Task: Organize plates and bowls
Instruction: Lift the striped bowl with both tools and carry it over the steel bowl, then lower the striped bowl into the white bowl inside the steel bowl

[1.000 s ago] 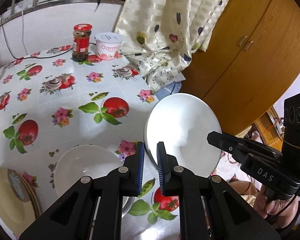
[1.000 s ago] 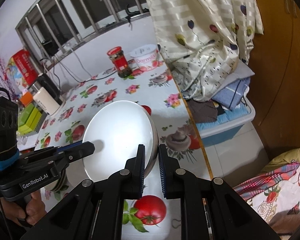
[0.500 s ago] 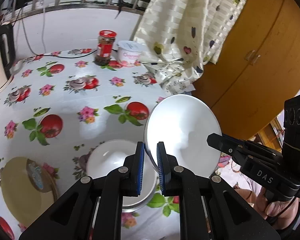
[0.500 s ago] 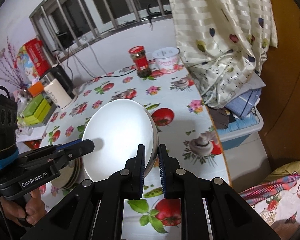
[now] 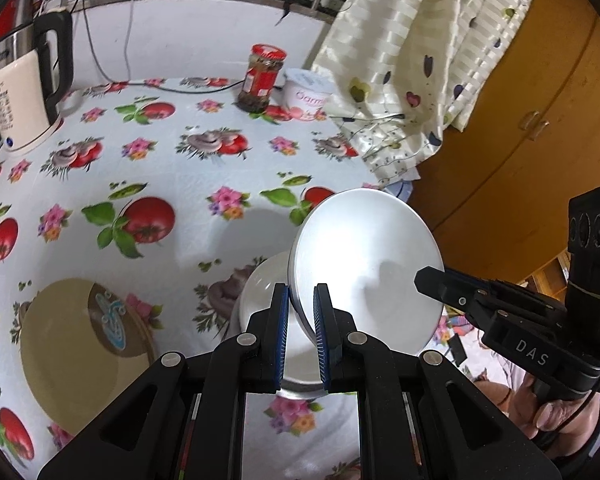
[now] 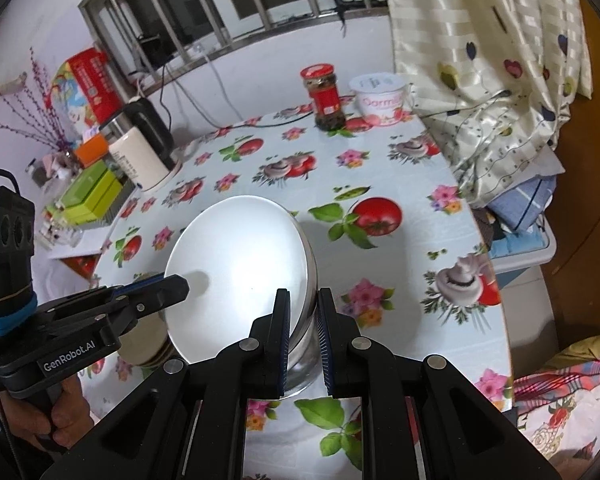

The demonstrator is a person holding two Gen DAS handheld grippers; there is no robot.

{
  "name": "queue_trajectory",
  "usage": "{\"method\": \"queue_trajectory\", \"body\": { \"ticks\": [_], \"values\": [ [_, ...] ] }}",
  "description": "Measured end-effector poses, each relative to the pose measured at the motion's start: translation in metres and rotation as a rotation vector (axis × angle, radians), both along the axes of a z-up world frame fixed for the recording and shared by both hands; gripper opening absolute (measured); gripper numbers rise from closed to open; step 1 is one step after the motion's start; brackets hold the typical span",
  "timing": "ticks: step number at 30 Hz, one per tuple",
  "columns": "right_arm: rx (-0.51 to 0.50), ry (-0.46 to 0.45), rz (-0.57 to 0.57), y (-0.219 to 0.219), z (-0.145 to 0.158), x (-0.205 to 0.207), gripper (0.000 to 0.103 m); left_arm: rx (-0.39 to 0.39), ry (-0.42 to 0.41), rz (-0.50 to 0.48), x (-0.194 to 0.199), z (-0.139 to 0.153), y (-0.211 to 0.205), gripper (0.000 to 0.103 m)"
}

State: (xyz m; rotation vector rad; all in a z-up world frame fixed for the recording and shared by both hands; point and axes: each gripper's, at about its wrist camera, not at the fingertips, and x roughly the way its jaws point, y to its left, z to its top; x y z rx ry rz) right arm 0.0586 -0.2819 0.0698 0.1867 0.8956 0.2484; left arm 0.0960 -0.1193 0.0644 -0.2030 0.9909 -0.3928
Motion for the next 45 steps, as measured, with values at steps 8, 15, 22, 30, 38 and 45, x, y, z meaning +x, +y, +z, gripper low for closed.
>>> {"method": "queue_trajectory", "body": {
  "ticks": [8, 15, 22, 30, 38, 45],
  "values": [
    [0.001, 0.047, 0.032, 0.011, -0.014, 0.004, 0.013, 0.029, 0.050, 0.014, -0.004, -0.013, 0.007, 0.013],
    [0.012, 0.109, 0.051, 0.017, -0.030, 0.011, 0.013, 0.054, 0.094, 0.025, -0.001, -0.024, 0.010, 0.013],
    [0.017, 0.145, 0.057, 0.018, -0.040, 0.018, 0.014, 0.075, 0.133, 0.026, 0.005, -0.034, 0.009, 0.013],
    [0.018, 0.174, 0.054, 0.018, -0.047, 0.024, 0.016, 0.083, 0.152, 0.015, 0.009, -0.039, 0.006, 0.013],
    [0.007, 0.182, 0.053, 0.018, -0.052, 0.027, 0.018, 0.073, 0.166, 0.006, 0.011, -0.044, 0.005, 0.013],
    [0.006, 0.178, 0.056, 0.017, -0.052, 0.027, 0.021, 0.051, 0.154, 0.003, 0.011, -0.046, 0.008, 0.014]
  ]
}}
